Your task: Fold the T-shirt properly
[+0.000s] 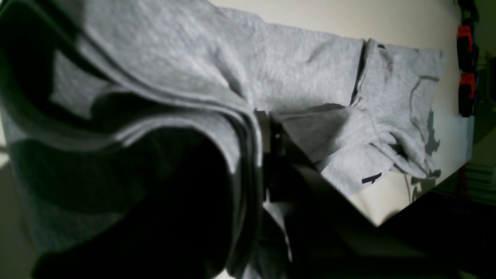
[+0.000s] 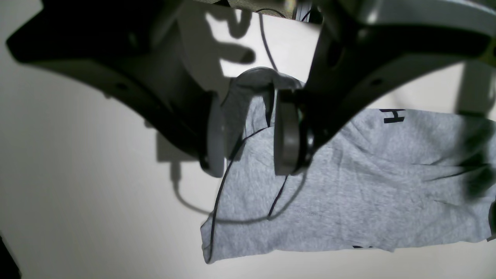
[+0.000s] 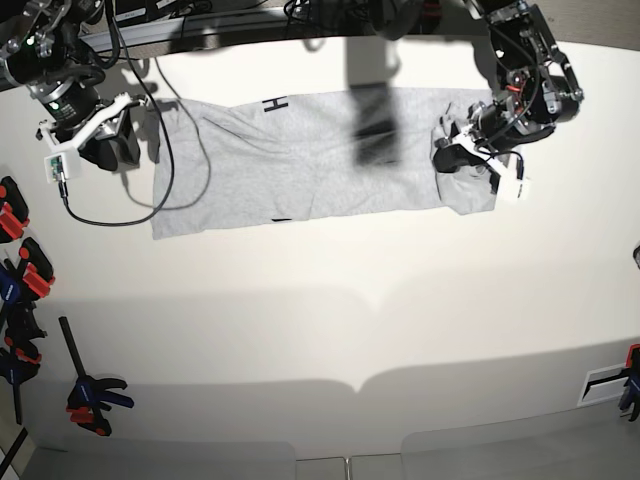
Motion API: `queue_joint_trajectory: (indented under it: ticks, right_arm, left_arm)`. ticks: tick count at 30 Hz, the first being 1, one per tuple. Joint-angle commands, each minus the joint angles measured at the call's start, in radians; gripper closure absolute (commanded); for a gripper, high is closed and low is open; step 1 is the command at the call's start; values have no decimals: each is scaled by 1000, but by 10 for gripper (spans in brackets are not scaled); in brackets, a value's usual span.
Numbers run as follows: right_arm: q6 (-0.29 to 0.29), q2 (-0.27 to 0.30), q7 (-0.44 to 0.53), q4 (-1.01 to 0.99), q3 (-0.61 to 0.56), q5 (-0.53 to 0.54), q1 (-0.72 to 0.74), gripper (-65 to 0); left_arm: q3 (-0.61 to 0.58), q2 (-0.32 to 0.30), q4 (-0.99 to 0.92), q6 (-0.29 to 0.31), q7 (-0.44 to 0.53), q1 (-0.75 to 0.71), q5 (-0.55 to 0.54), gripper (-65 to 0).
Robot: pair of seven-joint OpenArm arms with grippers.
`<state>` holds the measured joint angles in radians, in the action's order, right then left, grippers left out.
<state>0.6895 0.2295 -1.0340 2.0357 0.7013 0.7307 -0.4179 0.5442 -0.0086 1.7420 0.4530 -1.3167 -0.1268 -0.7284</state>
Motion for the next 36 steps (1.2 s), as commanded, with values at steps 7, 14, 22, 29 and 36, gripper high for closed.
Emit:
queue_joint_trajectory:
  ticks: [7, 14, 22, 29, 36]
  right_arm:
    - [9, 12, 24, 19, 5, 13, 2, -210]
    - [9, 12, 23, 19, 5, 13, 2, -210]
    - [9, 12, 23, 19, 5, 13, 2, -210]
    - [9, 12, 23, 19, 5, 13, 2, -210]
    - [9, 12, 23, 19, 5, 13, 2, -210]
  left_arm:
    - [-40, -3, 20, 52, -36, 8, -145, 0]
    - [-181, -3, 20, 52, 9, 8, -78, 0]
    - [-207, -3, 20, 51, 32, 8, -37, 0]
    - [-207, -3, 20, 54, -22, 8, -259, -273]
    - [-207, -4, 20, 158, -80, 9, -586, -350]
